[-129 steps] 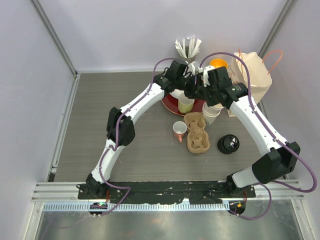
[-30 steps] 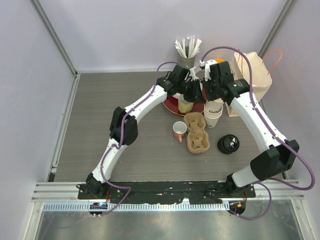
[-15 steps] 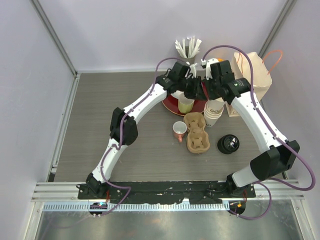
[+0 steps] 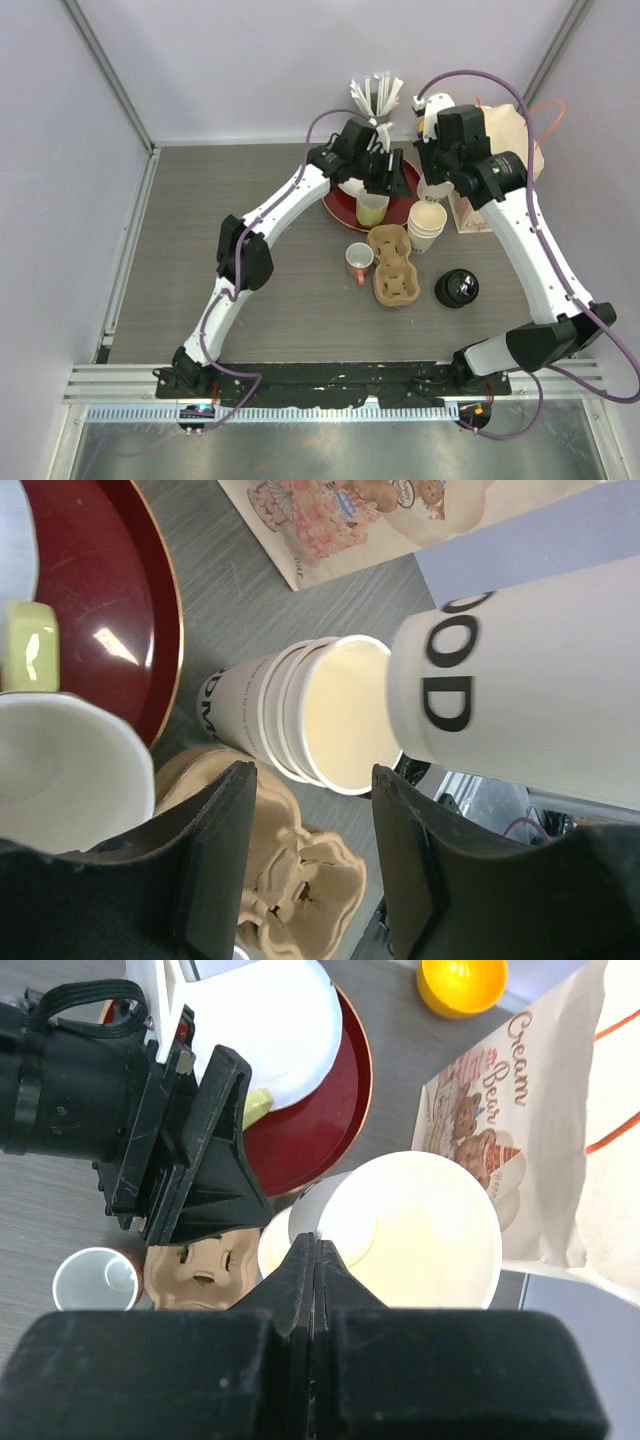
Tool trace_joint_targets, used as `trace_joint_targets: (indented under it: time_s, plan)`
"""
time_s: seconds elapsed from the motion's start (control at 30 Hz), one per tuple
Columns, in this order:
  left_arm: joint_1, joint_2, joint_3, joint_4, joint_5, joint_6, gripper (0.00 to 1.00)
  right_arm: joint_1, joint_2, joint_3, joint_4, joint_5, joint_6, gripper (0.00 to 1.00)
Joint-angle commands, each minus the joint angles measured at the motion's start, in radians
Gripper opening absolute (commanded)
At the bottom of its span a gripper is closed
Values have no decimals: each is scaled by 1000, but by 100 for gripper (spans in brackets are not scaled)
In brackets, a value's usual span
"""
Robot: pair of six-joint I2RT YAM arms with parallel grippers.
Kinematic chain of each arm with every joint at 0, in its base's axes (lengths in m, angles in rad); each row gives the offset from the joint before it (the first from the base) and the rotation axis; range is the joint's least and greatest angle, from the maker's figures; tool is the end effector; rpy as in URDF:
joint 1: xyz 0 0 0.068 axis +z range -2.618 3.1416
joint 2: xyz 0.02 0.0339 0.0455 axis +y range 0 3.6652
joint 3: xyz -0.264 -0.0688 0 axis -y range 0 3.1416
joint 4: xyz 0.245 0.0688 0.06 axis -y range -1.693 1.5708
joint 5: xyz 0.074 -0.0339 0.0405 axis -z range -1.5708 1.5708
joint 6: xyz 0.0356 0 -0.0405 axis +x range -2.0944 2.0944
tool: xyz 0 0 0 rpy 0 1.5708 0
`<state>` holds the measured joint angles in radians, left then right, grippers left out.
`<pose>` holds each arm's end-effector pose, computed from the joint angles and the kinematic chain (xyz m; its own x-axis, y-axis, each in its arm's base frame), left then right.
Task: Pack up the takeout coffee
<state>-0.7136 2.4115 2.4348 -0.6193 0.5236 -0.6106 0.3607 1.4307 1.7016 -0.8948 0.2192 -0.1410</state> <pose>0.4019 -0.3715 0.2964 -0.8521 0.0809 -0.5171 0.4774 0.5252 -0.7045 0.2754 0.0956 0.4348 -0.5160 -0.3412 -0.7857 -0.2544 0.9369 -0.2398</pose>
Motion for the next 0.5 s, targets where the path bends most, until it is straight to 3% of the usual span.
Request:
trace_joint_targets:
  time_s: [0.0,0.2,0.3,0.33,0.47]
  plan:
    - [66,-149,-11,-39,-19,64,55,23,-55,101,14,-1,-31,1]
    - [205,-256,-81,-115,-5,129,58,111,-29,159,45,0,-42,1]
    - [291,-304,-126,-181,7,201,71,231,22,190,68,8,-71,1]
    - [313,-339,-137,-216,3,225,80,260,37,200,80,12,-77,1]
    - [419,-458,-239,-246,-13,330,91,440,123,205,129,19,-140,1]
